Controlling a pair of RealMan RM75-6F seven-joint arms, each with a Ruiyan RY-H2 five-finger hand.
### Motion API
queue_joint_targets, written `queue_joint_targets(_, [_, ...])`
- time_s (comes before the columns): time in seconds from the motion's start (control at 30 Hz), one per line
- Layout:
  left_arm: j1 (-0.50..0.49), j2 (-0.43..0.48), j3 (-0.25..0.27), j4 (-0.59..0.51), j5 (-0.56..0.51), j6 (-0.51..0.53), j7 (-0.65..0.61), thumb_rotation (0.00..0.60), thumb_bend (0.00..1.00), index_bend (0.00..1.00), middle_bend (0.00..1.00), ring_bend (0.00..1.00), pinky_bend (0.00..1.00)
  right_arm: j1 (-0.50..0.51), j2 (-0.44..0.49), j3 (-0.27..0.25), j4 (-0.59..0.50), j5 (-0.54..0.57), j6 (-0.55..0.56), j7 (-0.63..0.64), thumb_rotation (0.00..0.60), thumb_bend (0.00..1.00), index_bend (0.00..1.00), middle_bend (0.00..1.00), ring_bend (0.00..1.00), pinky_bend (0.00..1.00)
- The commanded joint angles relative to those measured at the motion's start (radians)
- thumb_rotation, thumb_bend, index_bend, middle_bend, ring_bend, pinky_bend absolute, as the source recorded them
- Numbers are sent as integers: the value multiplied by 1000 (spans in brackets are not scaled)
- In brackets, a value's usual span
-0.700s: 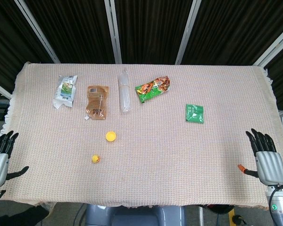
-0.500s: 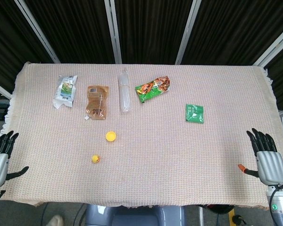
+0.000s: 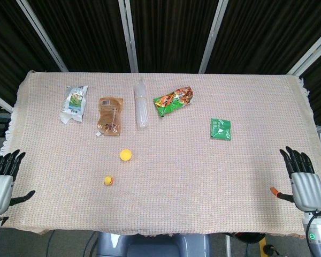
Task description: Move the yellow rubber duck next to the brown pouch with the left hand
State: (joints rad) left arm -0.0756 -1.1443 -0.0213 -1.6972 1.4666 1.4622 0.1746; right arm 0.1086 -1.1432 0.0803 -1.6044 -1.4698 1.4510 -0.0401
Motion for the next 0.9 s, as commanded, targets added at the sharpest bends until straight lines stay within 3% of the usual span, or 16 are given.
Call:
queue_joint_targets(0.03, [-5, 0, 3, -5, 9, -4, 8, 600, 93, 0, 0, 0, 0, -3, 4, -1, 0, 2, 1, 7, 600, 2, 10, 0, 0, 0])
queue_joint_targets(0.1, [-12, 2, 4, -12, 21, -9, 18, 600, 93, 14, 0, 0, 0, -6, 6, -1, -2, 0, 6, 10, 600, 2, 10, 0, 0, 0])
queue_joint_targets(0.27, [-57, 9, -8, -33, 28, -63, 63, 600, 93, 180, 0, 0, 0, -9, 8, -3, -6, -8, 14, 7, 600, 1, 10, 0, 0, 0])
queue_joint_targets(0.43, [-134, -17, -35, -73, -34, -185, 161, 600, 153, 257, 0, 0, 0, -8, 8, -2, -8, -8, 14, 10, 600, 2, 10, 0, 0, 0])
queue_joint_targets(0.6, [-225, -87, -58, -92, -162, -328, 325, 600, 153, 289, 0, 0, 0, -6, 8, 0, -5, -7, 11, 19, 600, 2, 11, 0, 0, 0])
queue_joint_targets(0.9, [-337, -259, -91, -59, -340, -399, 557, 600, 158, 320, 0, 0, 0, -1, 11, 4, -2, 0, -1, 38, 600, 2, 10, 0, 0, 0])
